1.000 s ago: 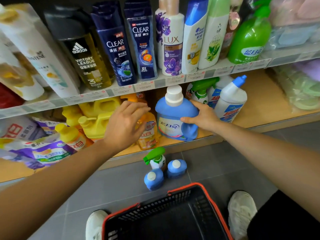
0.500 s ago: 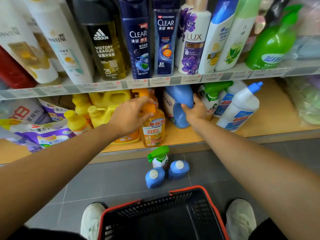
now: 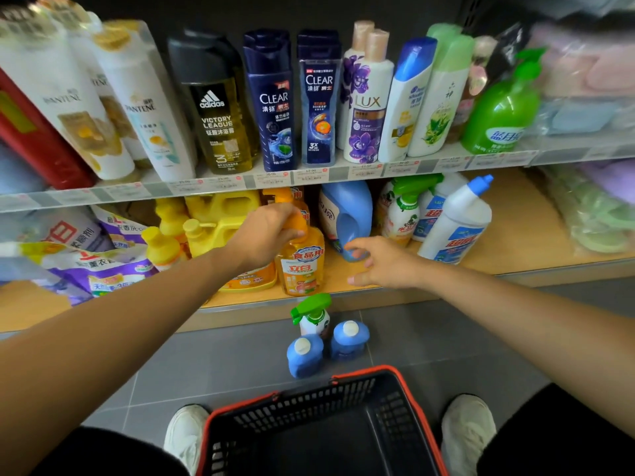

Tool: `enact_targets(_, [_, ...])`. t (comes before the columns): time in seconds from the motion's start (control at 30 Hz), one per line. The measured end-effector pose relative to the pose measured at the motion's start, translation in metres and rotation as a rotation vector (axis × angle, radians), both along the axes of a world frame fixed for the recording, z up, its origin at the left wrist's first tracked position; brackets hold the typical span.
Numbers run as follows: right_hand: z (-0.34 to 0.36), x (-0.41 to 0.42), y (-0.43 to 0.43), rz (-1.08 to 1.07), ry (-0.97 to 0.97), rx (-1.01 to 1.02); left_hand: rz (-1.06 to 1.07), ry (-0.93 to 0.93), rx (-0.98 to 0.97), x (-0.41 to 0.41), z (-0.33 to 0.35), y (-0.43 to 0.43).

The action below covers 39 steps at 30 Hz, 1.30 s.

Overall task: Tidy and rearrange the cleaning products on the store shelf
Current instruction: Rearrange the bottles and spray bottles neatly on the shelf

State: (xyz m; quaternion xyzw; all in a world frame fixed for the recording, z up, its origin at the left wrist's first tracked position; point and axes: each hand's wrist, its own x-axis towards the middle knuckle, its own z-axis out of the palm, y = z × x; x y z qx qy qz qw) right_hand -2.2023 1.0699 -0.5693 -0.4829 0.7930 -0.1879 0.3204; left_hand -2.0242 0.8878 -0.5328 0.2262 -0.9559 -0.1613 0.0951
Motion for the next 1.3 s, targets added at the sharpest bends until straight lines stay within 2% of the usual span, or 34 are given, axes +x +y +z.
enact_targets(0.2, [0.025, 0.024, 0.004, -0.023, -0.107, -0.322, -0.071, 0.194, 0.040, 0.013, 0.040, 0.024])
enact_targets(0.27, [0.028, 0.032, 0.006, -0.034, -0.194, -0.418, -0.056, 0.277, 0.176, 0.019, 0.053, 0.034])
enact_targets(0.4, [0.034, 0.043, 0.014, -0.061, -0.324, -0.573, 0.017, 0.403, 0.596, 0.031, 0.064, 0.051])
enact_targets(0.5, [0.038, 0.046, 0.024, -0.066, -0.241, -0.597, -0.027, 0.417, 0.635, 0.040, 0.062, 0.055])
enact_targets(0.67, [0.045, 0.048, 0.040, -0.002, 0.153, -0.516, -0.064, 0.301, 0.537, 0.050, 0.054, 0.061])
enact_targets(0.77, [0.048, 0.046, 0.044, 0.057, 0.357, -0.482, -0.097, 0.296, 0.389, 0.052, 0.045, 0.069])
enact_targets(0.83, [0.048, 0.045, 0.045, 0.094, 0.429, -0.463, -0.153, 0.307, 0.284, 0.052, 0.042, 0.072])
enact_targets(1.1, [0.051, 0.030, 0.046, 0.183, 0.282, -0.366, -0.564, 0.227, 0.062, 0.052, 0.046, 0.063])
enact_targets(1.3, [0.052, 0.023, 0.045, 0.163, 0.003, -0.383, -0.578, 0.281, 0.080, 0.051, 0.042, 0.059])
